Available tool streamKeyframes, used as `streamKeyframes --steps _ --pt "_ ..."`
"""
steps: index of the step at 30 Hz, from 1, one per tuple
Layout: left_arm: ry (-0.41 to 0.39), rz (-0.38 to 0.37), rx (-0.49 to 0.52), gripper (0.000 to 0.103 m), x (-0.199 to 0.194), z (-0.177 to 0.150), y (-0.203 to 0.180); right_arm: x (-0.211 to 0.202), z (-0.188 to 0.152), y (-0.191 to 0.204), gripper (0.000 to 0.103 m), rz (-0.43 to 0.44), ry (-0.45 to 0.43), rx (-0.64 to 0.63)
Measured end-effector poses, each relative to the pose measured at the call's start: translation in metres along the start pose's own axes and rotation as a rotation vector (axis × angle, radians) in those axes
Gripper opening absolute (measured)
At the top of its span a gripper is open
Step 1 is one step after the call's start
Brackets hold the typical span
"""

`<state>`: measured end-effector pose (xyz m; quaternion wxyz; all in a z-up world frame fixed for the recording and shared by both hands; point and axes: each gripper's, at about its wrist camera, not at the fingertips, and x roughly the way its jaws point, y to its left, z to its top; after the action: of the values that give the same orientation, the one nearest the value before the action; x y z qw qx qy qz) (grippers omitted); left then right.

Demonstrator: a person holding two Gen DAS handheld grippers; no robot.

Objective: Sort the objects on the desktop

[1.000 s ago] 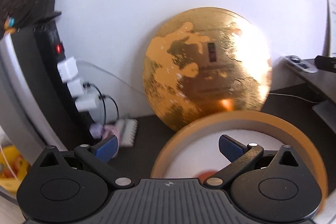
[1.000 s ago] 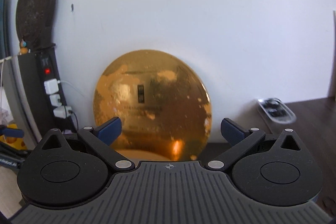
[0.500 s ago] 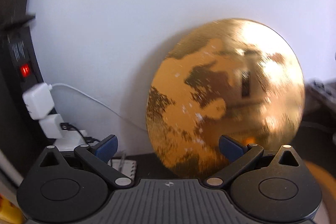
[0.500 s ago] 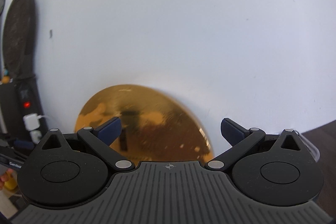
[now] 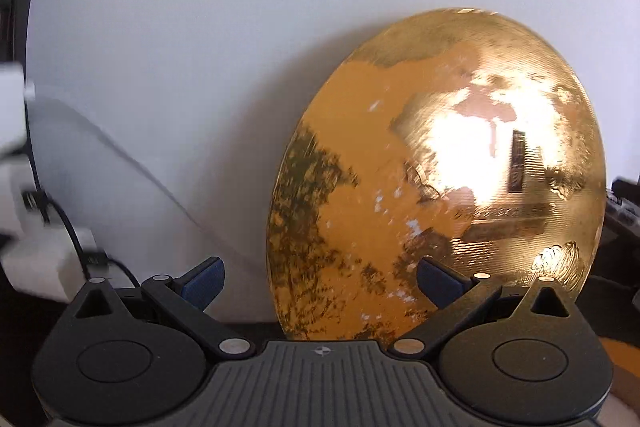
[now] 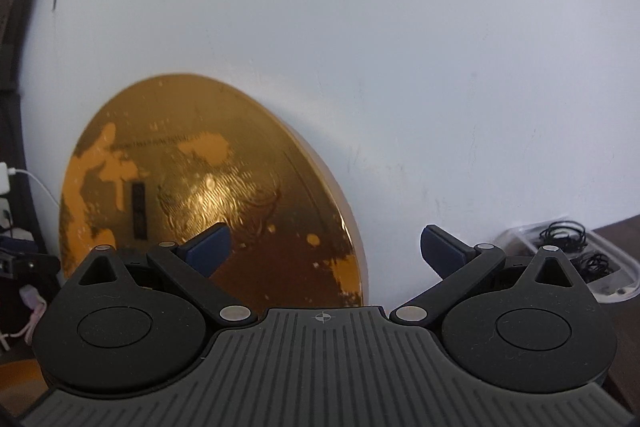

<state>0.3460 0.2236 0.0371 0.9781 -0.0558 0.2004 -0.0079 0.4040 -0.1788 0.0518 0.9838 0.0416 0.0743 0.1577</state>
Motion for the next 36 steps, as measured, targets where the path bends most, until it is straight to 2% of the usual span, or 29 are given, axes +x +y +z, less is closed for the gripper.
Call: streamKeyframes --steps 9,14,18,25,32,36 --pt "0.036 -0.036 -0.168 0.100 0.027 -0.004 0.014 0.019 -0.013 -0.006 0.103 0.038 0.035 0.032" --pt "0.036 -0.056 -0.164 0.100 0.038 -0.007 0.011 0.030 -0.018 -0.011 0.103 0.039 0.056 0.036" --pt "0.034 -0.086 -0.158 0.100 0.044 -0.008 0.006 0.035 -0.020 -0.014 0.103 0.081 0.059 0.060" --pt "0.025 -0.099 -0.143 0.103 0.052 -0.007 -0.002 0.043 -0.027 -0.007 0.103 0.134 0.084 0.014" --pt "0.032 -0.100 -0.145 0.103 0.057 -0.007 -0.006 0.042 -0.031 -0.009 0.103 0.140 0.062 0.027" --pt "0.026 -0.093 -0.131 0.101 0.054 -0.007 -0.015 0.041 -0.028 -0.001 0.101 0.109 0.049 -0.014"
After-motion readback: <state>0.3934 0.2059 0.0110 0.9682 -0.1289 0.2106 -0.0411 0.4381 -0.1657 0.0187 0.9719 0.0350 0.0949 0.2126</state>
